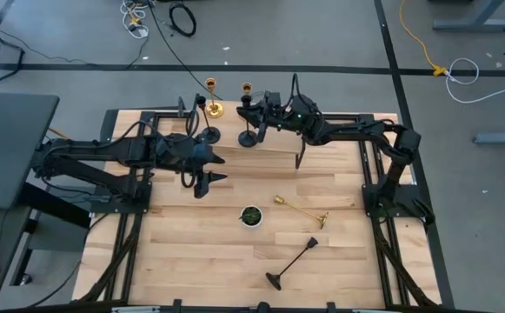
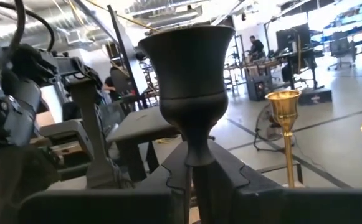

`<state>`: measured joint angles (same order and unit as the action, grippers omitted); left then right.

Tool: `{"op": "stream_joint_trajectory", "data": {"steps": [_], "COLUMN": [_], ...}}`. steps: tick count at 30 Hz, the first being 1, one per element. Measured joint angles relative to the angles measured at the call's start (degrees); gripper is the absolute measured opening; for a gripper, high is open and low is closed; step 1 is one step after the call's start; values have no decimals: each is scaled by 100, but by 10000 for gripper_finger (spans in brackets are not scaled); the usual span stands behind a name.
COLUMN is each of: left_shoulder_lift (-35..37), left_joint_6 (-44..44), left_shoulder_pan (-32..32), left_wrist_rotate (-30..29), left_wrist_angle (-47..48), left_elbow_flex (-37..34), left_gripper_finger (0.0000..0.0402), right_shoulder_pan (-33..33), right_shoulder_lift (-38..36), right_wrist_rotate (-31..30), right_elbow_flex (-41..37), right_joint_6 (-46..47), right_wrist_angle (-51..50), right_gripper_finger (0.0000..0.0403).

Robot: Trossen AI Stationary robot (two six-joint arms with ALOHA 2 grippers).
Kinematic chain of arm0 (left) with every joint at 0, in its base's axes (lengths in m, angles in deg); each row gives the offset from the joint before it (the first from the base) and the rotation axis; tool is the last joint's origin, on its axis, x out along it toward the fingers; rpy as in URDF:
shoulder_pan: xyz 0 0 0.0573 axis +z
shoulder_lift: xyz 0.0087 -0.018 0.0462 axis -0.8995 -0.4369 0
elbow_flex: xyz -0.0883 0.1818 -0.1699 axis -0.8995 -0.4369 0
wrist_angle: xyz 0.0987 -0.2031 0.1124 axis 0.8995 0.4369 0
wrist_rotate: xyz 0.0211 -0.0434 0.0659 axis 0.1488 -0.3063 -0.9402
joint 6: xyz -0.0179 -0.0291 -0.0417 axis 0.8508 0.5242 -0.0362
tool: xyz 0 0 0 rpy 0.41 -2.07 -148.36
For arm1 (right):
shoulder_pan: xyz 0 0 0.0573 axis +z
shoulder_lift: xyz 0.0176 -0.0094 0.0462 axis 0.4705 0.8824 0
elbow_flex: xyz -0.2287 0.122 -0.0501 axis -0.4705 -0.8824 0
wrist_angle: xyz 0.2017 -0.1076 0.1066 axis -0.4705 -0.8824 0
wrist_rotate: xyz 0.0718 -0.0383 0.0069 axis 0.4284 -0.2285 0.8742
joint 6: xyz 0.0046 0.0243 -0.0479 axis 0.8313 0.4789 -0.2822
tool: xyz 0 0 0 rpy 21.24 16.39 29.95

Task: Pick & Place candle stick holders
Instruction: Put the top black candle holder on the shelf aligned with the other black candle holder

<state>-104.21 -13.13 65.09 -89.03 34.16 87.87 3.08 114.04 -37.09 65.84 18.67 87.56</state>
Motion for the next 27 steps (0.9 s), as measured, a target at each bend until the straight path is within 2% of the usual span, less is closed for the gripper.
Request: {"op": "stream_joint_trajectory", "data": {"steps": [27], "left_shoulder_lift": [0], "left_joint_6": [1], "left_shoulder_pan": [0], "left_wrist_rotate": [1], "left_wrist_angle": [-1], "left_elbow_flex": [0], "left_gripper_finger": [222], "right_shoulder_pan": [100], "right_shoulder_lift": [0], "right_wrist_rotate": [-482], "right_elbow_flex": [0], "right_joint_6": [-251], "right_wrist_angle": [-377], "right_gripper_finger": [39]}}
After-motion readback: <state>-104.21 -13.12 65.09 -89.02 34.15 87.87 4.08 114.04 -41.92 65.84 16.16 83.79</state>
